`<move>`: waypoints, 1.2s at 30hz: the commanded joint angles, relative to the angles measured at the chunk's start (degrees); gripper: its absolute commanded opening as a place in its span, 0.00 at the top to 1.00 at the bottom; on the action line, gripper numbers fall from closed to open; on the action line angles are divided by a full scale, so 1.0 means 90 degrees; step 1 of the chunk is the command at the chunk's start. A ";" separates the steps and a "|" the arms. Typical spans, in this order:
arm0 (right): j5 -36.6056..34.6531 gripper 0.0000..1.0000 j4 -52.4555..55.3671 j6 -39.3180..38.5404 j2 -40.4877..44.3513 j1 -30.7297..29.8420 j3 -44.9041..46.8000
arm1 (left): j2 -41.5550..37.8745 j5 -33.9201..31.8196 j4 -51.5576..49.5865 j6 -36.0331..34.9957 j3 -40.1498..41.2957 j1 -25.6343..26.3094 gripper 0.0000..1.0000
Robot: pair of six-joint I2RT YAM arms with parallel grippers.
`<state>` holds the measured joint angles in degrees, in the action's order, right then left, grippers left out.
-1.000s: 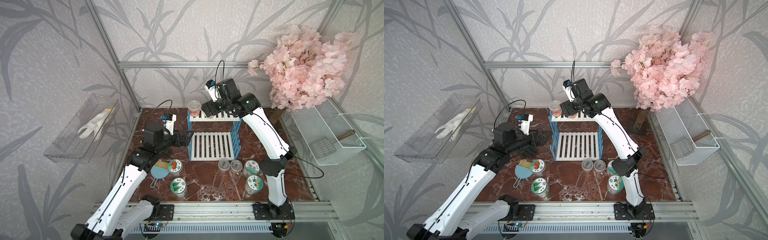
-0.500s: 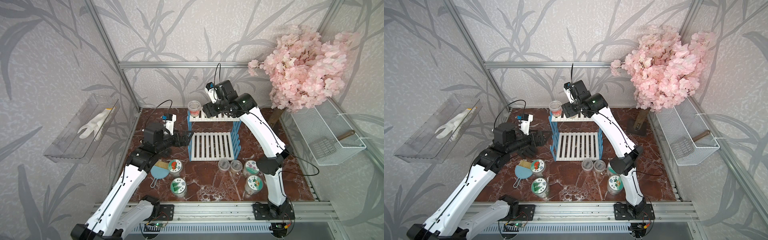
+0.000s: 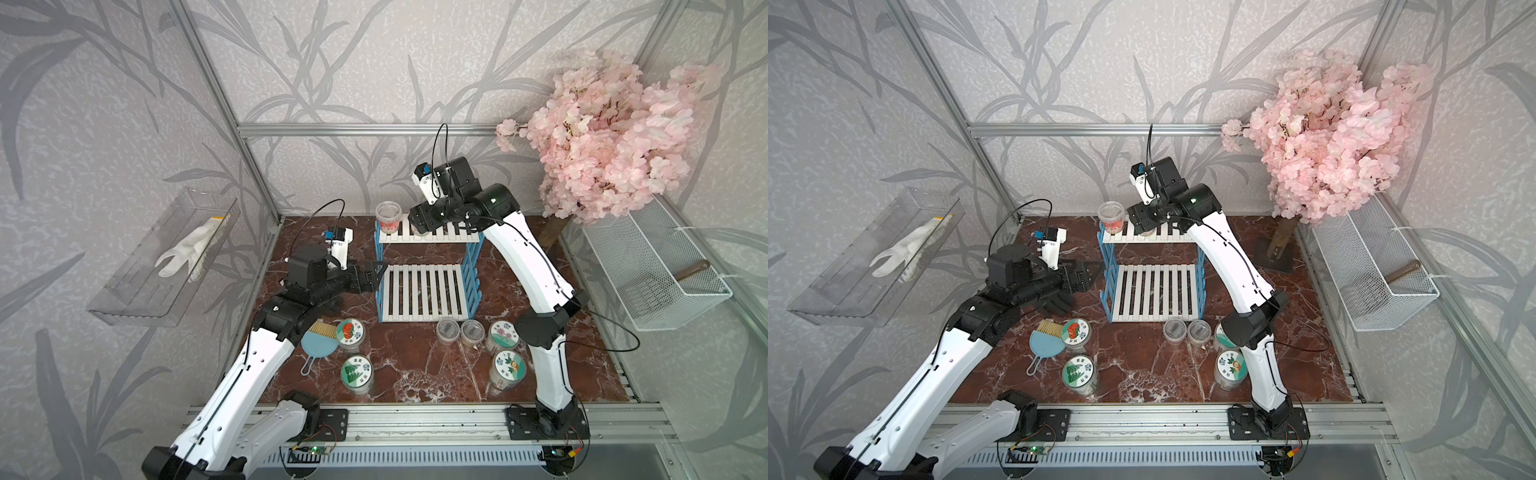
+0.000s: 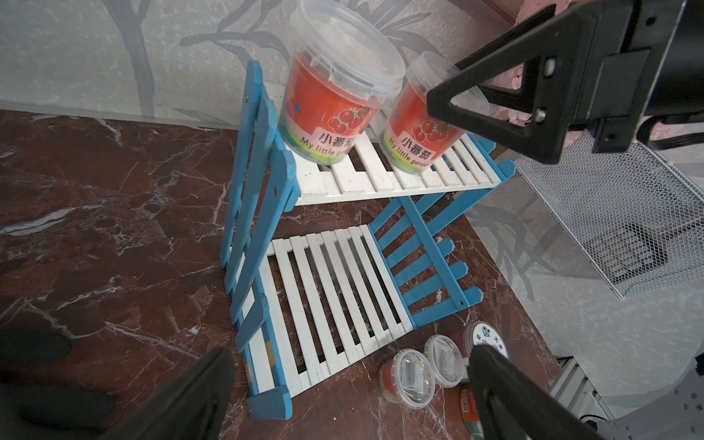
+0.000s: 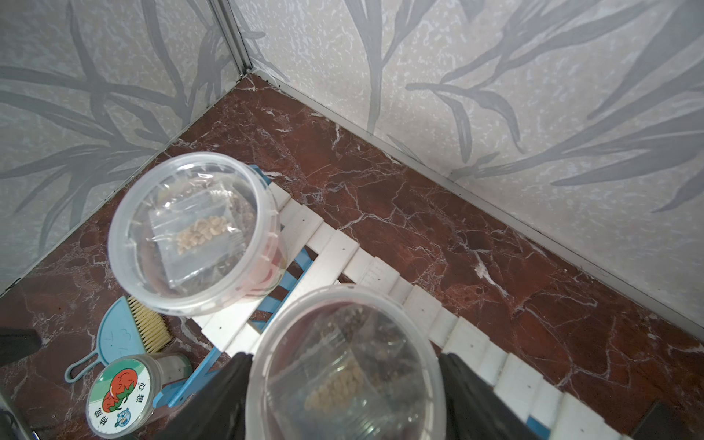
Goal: Place the seed container on the shelf
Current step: Place the seed jar on the shelf.
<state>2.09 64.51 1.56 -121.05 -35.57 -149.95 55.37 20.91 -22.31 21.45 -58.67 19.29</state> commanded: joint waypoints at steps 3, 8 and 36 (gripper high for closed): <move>0.0643 0.23 -0.0104 -0.0553 -0.0125 0.0085 -0.0151 | 0.0048 -0.0062 0.0031 -0.0087 -0.0201 -0.0048 0.00; 0.0807 0.23 -0.0206 -0.0942 -0.0216 0.0095 -0.0199 | 0.0108 -0.0048 0.0051 -0.0098 -0.0219 -0.0044 0.00; 0.0892 0.06 -0.0202 -0.1388 -0.0102 0.0094 -0.0033 | 0.0104 -0.0056 0.0047 -0.0079 -0.0082 -0.0053 0.00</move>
<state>10.98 61.80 -9.80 -124.40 -34.59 -151.17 56.47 20.64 -22.28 21.43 -58.78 19.05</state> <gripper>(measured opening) 0.934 0.999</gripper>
